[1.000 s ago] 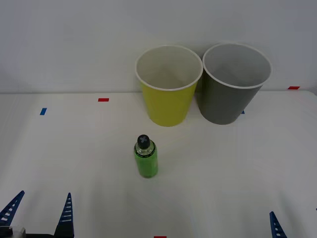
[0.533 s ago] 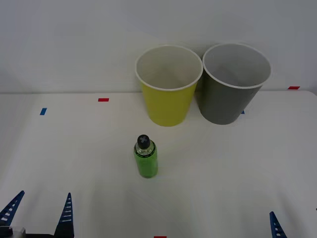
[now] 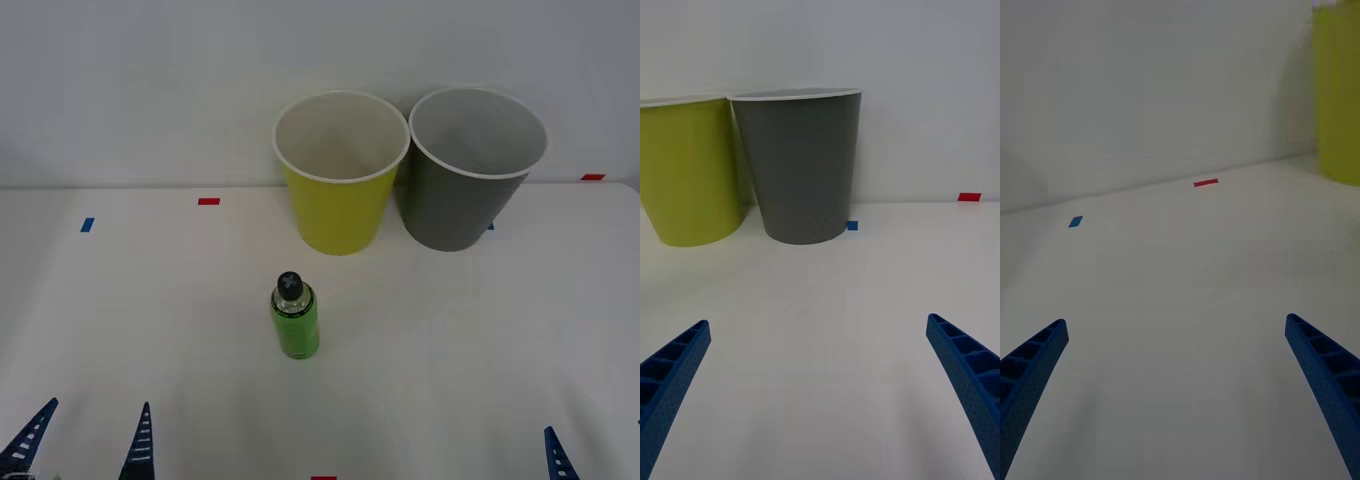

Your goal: Put cans in the gray bin and PET bottles in the light green bin.

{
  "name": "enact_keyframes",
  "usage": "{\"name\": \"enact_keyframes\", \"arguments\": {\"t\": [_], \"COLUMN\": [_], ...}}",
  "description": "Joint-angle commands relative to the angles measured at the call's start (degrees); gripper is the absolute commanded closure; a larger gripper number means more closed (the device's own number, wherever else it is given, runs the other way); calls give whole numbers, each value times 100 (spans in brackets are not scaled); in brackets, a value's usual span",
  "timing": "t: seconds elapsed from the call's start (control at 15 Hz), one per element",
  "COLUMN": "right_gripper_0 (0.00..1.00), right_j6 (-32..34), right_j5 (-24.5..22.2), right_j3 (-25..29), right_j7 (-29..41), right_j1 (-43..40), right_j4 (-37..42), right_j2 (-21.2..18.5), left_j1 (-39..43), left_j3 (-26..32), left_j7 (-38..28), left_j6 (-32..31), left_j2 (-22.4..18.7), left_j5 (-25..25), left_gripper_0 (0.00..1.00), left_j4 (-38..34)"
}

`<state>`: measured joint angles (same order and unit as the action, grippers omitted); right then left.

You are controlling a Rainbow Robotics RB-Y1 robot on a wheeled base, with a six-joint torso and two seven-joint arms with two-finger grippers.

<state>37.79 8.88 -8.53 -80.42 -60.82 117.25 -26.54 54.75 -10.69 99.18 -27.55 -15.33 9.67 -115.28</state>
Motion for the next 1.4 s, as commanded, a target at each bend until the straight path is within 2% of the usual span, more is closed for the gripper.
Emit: {"name": "enact_keyframes", "arguments": {"t": [0.07,0.33,0.47,0.67,0.87,1.07,1.4], "right_gripper_0": [0,0,0,0,0,0,0], "right_j6": [0,0,0,0,0,0,0], "right_j5": [0,0,0,0,0,0,0], "right_j3": [0,0,0,0,0,0,0], "right_j7": [0,0,0,0,0,0,0], "right_j1": [0,0,0,0,0,0,0], "right_j4": [0,0,0,0,0,0,0], "right_j2": [0,0,0,0,0,0,0], "left_j1": [-193,-641,-931,-1397,-1898,-2531,-3612], "left_j3": [-364,-865,-1128,-1287,-1709,-2095,-2719], "left_j7": [-31,-66,-83,-136,-145,-110,-83], "left_j6": [-409,-523,-874,-918,-918,-918,-962], "left_j2": [-304,-1165,-1780,-2440,-2985,-3362,-3433], "left_j5": [-27,8,35,158,922,1124,1098], "left_gripper_0": [0,0,0,0,0,0,0], "left_j4": [138,234,454,612,674,893,1403]}}
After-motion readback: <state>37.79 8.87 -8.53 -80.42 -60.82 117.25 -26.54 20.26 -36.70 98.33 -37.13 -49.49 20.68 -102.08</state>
